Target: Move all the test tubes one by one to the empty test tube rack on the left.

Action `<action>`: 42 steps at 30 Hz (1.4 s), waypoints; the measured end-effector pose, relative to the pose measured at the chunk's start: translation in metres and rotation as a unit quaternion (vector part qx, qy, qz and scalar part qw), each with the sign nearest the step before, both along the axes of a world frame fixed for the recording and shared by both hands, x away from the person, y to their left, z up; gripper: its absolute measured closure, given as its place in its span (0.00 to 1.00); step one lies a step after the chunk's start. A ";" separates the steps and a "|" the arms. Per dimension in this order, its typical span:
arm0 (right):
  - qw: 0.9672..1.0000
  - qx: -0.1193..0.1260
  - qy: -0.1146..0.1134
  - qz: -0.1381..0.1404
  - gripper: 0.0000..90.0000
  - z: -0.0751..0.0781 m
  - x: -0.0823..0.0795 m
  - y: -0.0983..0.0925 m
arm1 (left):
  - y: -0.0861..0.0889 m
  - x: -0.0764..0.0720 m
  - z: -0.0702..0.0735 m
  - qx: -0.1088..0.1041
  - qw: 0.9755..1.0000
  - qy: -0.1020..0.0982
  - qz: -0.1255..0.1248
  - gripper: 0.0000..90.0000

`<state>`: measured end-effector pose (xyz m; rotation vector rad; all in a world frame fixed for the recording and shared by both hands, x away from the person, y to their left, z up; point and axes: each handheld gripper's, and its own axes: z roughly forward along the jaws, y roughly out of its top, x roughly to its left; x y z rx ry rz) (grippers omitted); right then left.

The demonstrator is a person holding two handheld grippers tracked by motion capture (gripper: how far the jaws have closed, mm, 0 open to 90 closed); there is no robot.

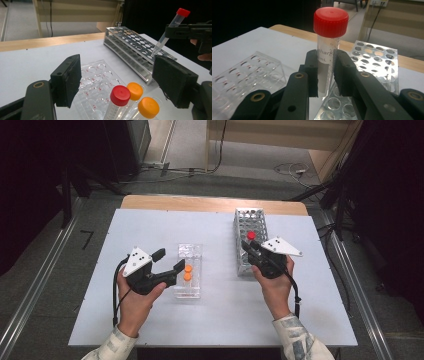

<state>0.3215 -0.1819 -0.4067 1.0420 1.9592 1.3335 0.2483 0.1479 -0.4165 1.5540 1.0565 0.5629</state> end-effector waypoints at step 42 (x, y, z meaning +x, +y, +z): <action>0.990 -0.015 0.053 0.131 0.79 -0.018 -0.062 0.018 | -0.032 -0.020 0.011 0.009 0.997 -0.014 -0.073 0.27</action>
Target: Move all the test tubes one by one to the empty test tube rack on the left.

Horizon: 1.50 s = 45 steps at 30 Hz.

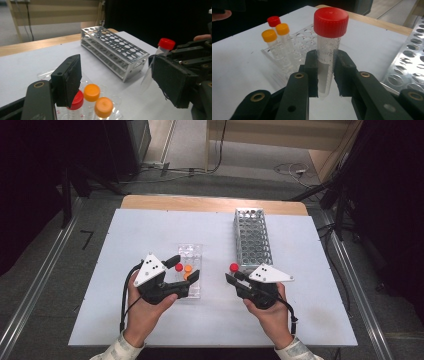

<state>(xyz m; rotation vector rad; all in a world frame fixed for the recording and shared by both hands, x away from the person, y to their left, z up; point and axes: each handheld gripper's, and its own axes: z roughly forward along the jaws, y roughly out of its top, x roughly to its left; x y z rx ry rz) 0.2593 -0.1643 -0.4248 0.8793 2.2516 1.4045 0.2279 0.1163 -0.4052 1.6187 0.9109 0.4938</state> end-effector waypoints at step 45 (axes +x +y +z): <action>0.996 -0.016 0.014 0.091 0.78 -0.009 -0.033 0.044 | -0.037 -0.019 -0.005 0.041 0.994 -0.006 -0.105 0.78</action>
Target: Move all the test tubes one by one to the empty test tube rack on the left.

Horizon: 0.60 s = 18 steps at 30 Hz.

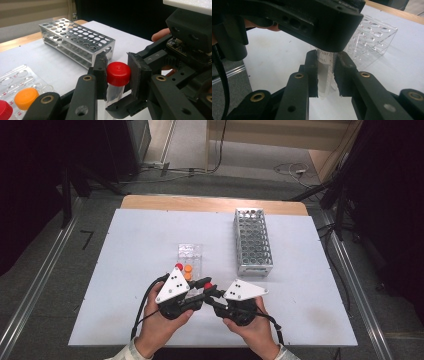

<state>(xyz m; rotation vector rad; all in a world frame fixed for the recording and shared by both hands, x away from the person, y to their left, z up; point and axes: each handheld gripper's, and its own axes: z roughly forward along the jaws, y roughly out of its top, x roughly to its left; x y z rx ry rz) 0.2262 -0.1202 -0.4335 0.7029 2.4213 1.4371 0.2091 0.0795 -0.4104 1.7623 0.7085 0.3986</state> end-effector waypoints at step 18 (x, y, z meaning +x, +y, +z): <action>0.999 0.032 0.015 -0.018 0.31 0.003 0.006 -0.016 | 0.027 -0.001 0.019 -0.024 0.999 -0.007 0.025 0.79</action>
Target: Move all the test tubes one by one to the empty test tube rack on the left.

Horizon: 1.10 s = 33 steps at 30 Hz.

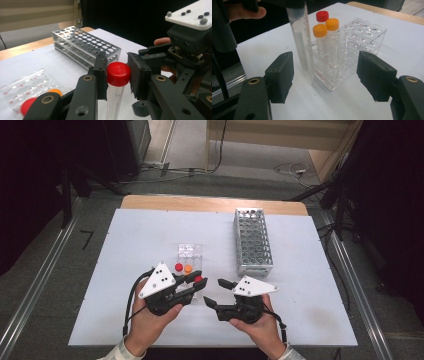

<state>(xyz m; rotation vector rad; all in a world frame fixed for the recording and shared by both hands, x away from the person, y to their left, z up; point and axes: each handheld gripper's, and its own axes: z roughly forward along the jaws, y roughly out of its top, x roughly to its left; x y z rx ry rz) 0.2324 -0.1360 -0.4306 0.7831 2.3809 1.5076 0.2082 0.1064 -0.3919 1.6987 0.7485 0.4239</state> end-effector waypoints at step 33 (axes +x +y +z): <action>1.000 -0.007 0.007 -0.025 0.32 -0.005 0.007 -0.016 | 0.035 0.018 0.001 0.014 0.995 -0.021 0.096 0.79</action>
